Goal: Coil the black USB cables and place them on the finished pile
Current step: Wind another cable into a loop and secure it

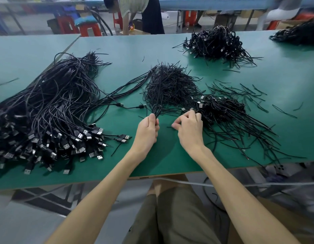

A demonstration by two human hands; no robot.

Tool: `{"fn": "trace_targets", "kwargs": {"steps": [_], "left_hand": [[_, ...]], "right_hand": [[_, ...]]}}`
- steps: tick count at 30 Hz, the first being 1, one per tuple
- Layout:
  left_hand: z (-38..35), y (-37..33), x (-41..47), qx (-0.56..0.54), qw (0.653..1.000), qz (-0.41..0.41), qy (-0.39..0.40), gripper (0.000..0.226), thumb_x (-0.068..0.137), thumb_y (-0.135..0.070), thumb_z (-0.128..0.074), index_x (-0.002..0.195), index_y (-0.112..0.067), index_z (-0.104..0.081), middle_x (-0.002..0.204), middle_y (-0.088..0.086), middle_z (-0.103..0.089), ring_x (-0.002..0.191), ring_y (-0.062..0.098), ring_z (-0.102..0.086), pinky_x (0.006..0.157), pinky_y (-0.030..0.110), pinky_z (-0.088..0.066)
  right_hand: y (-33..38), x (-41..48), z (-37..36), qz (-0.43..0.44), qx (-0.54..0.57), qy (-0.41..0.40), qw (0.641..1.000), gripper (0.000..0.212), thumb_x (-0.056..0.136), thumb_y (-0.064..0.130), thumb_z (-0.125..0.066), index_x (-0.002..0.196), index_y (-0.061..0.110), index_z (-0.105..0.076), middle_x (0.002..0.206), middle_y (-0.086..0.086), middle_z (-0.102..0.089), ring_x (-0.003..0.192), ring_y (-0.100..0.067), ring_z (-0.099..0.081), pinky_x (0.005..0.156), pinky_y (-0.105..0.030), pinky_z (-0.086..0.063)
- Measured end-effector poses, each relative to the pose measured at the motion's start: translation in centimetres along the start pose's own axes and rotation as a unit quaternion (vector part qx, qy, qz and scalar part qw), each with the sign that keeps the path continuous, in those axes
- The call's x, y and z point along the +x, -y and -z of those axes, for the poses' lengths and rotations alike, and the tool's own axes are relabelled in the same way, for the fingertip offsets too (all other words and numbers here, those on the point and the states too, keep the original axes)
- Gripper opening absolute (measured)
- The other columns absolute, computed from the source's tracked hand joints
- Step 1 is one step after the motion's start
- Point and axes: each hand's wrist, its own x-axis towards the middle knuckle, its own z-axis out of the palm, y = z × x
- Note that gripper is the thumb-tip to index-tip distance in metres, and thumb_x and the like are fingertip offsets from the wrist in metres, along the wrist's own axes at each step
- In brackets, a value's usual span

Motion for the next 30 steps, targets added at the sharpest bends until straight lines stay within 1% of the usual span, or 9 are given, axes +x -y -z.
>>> {"fn": "trace_targets", "kwargs": {"steps": [4,6,8,12,16,18,21,26,30], "left_hand": [[0.3,0.2,-0.2,0.035,0.999,-0.013,-0.021,0.039,0.112,-0.035,-0.030,0.081,-0.016,-0.042,0.058,-0.013,-0.033,0.048,0.010,-0.026,0.046,0.025,-0.025],[0.1,0.1,0.0,0.082,0.996,-0.021,-0.035,0.041,0.112,-0.036,-0.029,0.078,-0.017,-0.042,0.062,-0.009,-0.035,0.054,0.013,-0.029,0.053,0.031,-0.027],[-0.2,0.0,0.2,0.120,0.991,-0.036,-0.041,0.042,0.111,-0.036,-0.028,0.076,-0.018,-0.043,0.066,-0.006,-0.039,0.059,0.018,-0.033,0.060,0.039,-0.030],[-0.5,0.4,0.4,0.178,0.981,-0.072,-0.023,0.042,0.112,-0.036,-0.029,0.075,-0.020,-0.044,0.070,-0.005,-0.045,0.064,0.019,-0.040,0.067,0.039,-0.036],[-0.5,0.9,0.2,0.135,0.987,-0.084,0.016,0.041,0.112,-0.035,-0.032,0.077,-0.018,-0.044,0.070,-0.008,-0.043,0.064,0.015,-0.037,0.062,0.035,-0.033],[-0.2,0.6,0.3,0.104,0.991,-0.075,0.022,0.039,0.112,-0.035,-0.033,0.080,-0.016,-0.048,0.067,-0.011,-0.042,0.058,0.009,-0.036,0.056,0.026,-0.031],[0.2,0.1,0.2,0.058,0.996,-0.067,0.029,0.044,0.111,-0.041,-0.033,0.074,-0.029,-0.054,0.060,-0.018,-0.041,0.051,0.001,-0.033,0.047,0.013,-0.030],[0.3,0.0,0.1,0.084,0.993,-0.075,0.029,0.049,0.108,-0.049,-0.033,0.065,-0.031,-0.043,0.056,-0.016,-0.038,0.051,0.004,-0.030,0.047,0.017,-0.028],[0.1,0.1,0.0,0.061,0.997,-0.051,-0.010,0.053,0.108,-0.045,-0.037,0.058,-0.028,-0.036,0.053,-0.013,-0.033,0.048,0.008,-0.026,0.047,0.022,-0.024]], "right_hand": [[0.9,-0.5,0.1,0.011,-0.011,-0.005,1.000,0.006,0.101,0.012,-0.057,0.101,0.015,-0.062,0.112,-0.002,-0.052,0.108,-0.024,-0.038,0.083,-0.031,-0.019],[1.5,-0.6,1.1,-0.023,0.120,-0.055,0.991,0.005,0.101,0.016,-0.059,0.096,0.017,-0.062,0.104,0.003,-0.061,0.105,-0.023,-0.046,0.085,-0.033,-0.023],[2.1,-0.6,2.3,-0.050,0.279,-0.063,0.957,0.008,0.098,0.021,-0.065,0.091,0.021,-0.063,0.092,0.006,-0.066,0.097,-0.018,-0.057,0.089,-0.036,-0.038],[4.0,-0.9,2.9,-0.090,0.449,-0.019,0.889,0.021,0.088,0.024,-0.079,0.093,0.020,-0.059,0.082,0.004,-0.064,0.074,-0.002,-0.060,0.076,-0.022,-0.049],[4.4,-1.2,1.3,-0.156,0.459,-0.017,0.874,0.029,0.086,0.029,-0.081,0.094,0.022,-0.053,0.083,0.001,-0.062,0.077,-0.011,-0.060,0.078,-0.025,-0.048],[4.4,-1.2,0.8,-0.174,0.465,-0.016,0.868,0.030,0.085,0.034,-0.081,0.094,0.023,-0.054,0.083,0.003,-0.060,0.076,-0.008,-0.058,0.078,-0.025,-0.048],[4.4,-0.9,0.5,-0.164,0.471,-0.008,0.866,0.032,0.084,0.037,-0.082,0.094,0.022,-0.056,0.082,0.005,-0.059,0.074,-0.007,-0.056,0.075,-0.024,-0.047],[3.7,-1.3,0.4,-0.132,0.499,0.016,0.856,0.037,0.081,0.039,-0.084,0.094,0.016,-0.058,0.078,0.006,-0.052,0.068,-0.004,-0.050,0.068,-0.019,-0.044],[3.2,-1.6,0.4,-0.088,0.516,0.044,0.851,0.028,0.083,0.026,-0.083,0.096,0.017,-0.059,0.074,0.010,-0.058,0.067,0.000,-0.054,0.069,-0.015,-0.045]]}}
